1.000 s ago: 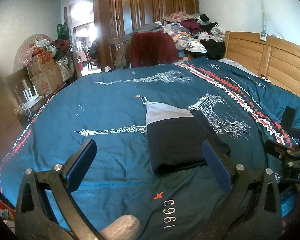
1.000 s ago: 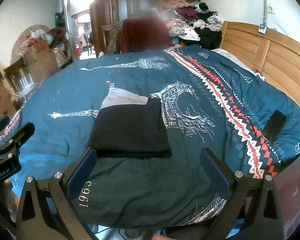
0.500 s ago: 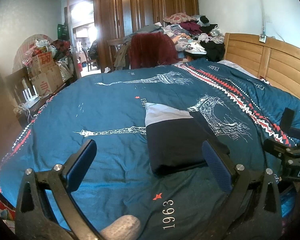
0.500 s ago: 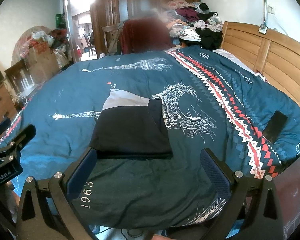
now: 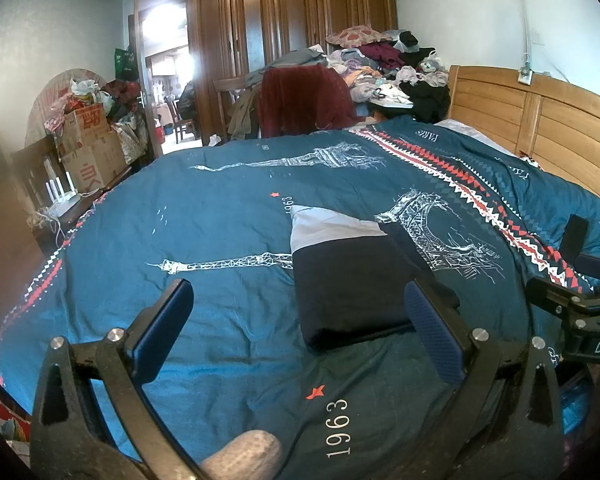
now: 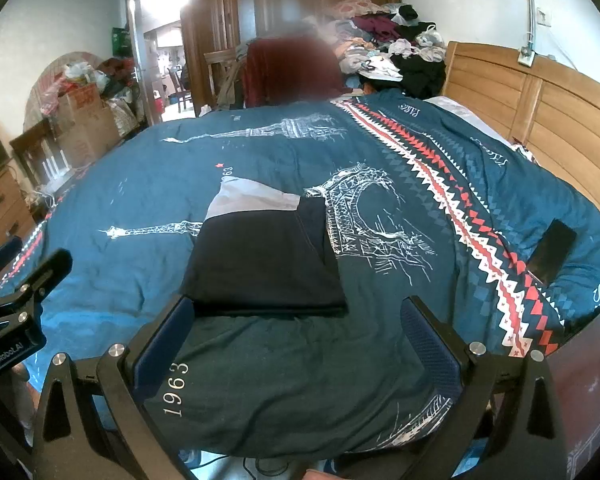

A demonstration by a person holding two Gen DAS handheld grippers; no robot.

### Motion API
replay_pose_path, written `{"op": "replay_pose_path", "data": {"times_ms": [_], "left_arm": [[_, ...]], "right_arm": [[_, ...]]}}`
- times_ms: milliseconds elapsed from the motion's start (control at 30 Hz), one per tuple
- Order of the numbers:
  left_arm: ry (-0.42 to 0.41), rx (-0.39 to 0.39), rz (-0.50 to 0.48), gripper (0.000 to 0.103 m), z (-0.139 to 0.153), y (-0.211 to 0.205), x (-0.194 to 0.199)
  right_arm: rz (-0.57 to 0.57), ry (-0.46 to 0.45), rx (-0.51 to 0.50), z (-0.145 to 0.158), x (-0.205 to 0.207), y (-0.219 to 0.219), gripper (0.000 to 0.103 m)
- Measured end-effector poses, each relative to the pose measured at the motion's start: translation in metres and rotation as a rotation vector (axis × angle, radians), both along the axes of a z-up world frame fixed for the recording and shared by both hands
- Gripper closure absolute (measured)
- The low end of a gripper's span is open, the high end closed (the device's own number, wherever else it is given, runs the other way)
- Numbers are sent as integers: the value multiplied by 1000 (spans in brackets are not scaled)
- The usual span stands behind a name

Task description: Fold large clothes

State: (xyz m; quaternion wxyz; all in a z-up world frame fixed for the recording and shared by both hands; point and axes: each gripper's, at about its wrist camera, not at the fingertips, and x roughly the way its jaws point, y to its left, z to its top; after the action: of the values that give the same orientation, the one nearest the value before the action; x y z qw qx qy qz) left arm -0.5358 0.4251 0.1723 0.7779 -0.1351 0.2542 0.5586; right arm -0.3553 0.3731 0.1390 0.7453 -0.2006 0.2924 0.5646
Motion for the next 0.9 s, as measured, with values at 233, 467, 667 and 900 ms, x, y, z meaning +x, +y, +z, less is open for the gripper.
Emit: {"op": "replay_pose_path", "data": {"times_ms": [233,467,667,900], "left_arm": [[-1,4,-4,0,1,-1,1],[-1,7,-5,0,1,-1,2],[1,12,-10,0,2,-1,3],[-1,10,-10,0,2,-1,4]], "right_arm": [[1,0,1,0,1,0,0],[1,0,1,0,2,0,0],[2,2,0,0,3,0,0],[1,2,0,0,2,0,0]]}}
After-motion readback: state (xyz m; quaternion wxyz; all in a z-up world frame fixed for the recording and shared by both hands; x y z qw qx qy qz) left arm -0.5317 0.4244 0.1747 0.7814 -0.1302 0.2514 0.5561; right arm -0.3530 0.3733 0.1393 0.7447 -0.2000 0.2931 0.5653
